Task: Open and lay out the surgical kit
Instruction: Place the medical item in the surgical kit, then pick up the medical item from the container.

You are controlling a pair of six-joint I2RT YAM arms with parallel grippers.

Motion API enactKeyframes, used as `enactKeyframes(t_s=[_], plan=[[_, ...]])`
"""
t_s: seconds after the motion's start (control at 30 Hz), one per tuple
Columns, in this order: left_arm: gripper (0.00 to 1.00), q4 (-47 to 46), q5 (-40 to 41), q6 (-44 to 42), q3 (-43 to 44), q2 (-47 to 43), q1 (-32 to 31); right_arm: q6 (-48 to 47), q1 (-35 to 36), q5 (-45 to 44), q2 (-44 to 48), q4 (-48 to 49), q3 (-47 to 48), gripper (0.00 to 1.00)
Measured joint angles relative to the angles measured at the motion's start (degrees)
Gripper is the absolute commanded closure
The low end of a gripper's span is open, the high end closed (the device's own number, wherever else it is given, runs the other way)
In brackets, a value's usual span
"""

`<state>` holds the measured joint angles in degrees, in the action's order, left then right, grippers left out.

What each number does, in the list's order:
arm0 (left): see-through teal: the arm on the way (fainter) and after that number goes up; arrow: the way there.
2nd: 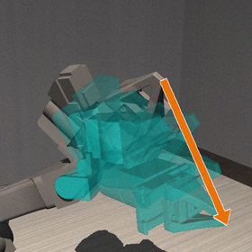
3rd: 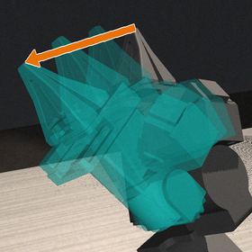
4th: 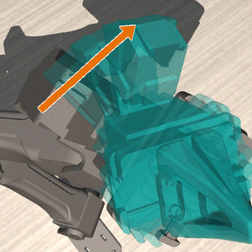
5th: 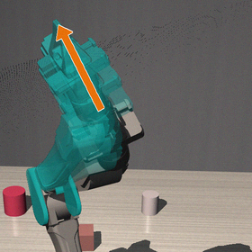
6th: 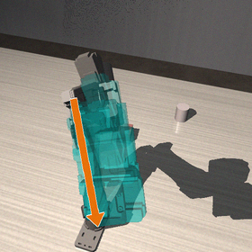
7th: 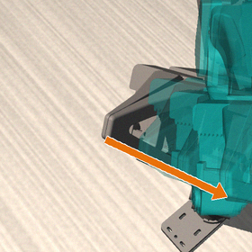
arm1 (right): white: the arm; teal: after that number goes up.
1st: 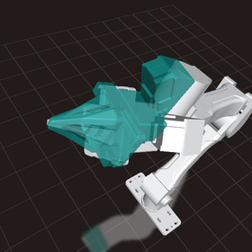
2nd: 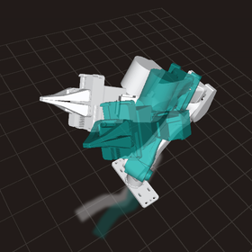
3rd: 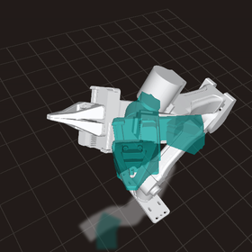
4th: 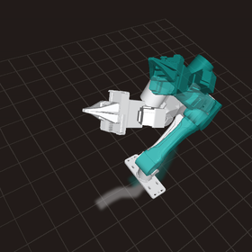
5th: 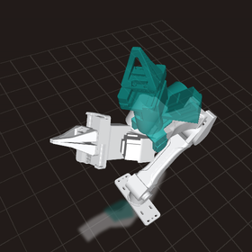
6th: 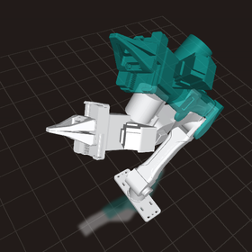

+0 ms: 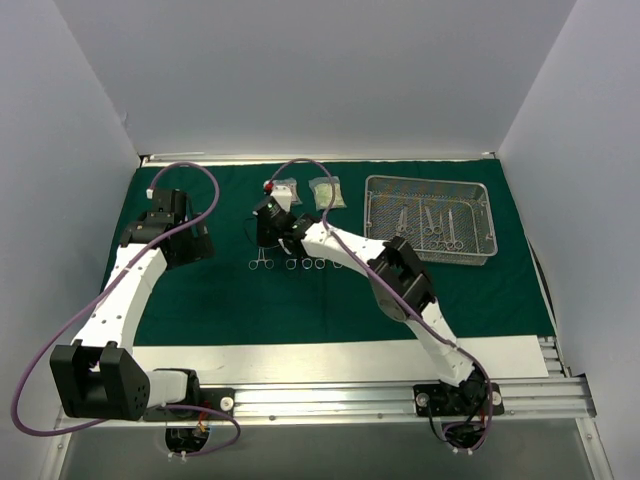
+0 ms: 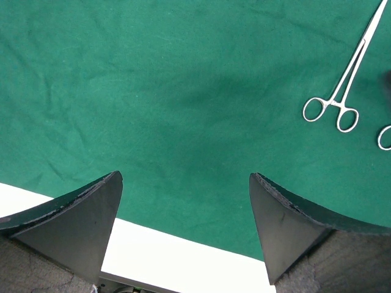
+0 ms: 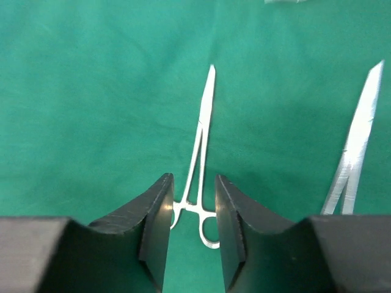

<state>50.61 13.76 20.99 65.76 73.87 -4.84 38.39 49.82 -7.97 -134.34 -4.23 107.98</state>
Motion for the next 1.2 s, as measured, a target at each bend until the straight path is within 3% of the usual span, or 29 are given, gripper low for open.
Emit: enactKeyframes(t_s=[0.23,0.53,0.93,1.2], plan=[[0.06,0.11,-0.07,0.04,-0.02,-0.59,0.0,-8.09,-5.2,0.07,13.9,-1.88,-1.51,0.62],[0.06,0.07,-0.13,0.07,-0.02,-2.08,0.0,-15.89,-24.65,-1.09,30.58,-4.79,-13.33,0.62],[0.06,-0.24,-1.29,-0.04,-0.92,-3.15,0.0,-19.63,-50.56,5.35,31.45,-11.5,-26.4,0.69],[0.06,-0.46,-2.25,-0.24,-1.86,-3.56,0.0,-20.04,-56.59,7.87,26.43,-12.28,-26.51,0.79]])
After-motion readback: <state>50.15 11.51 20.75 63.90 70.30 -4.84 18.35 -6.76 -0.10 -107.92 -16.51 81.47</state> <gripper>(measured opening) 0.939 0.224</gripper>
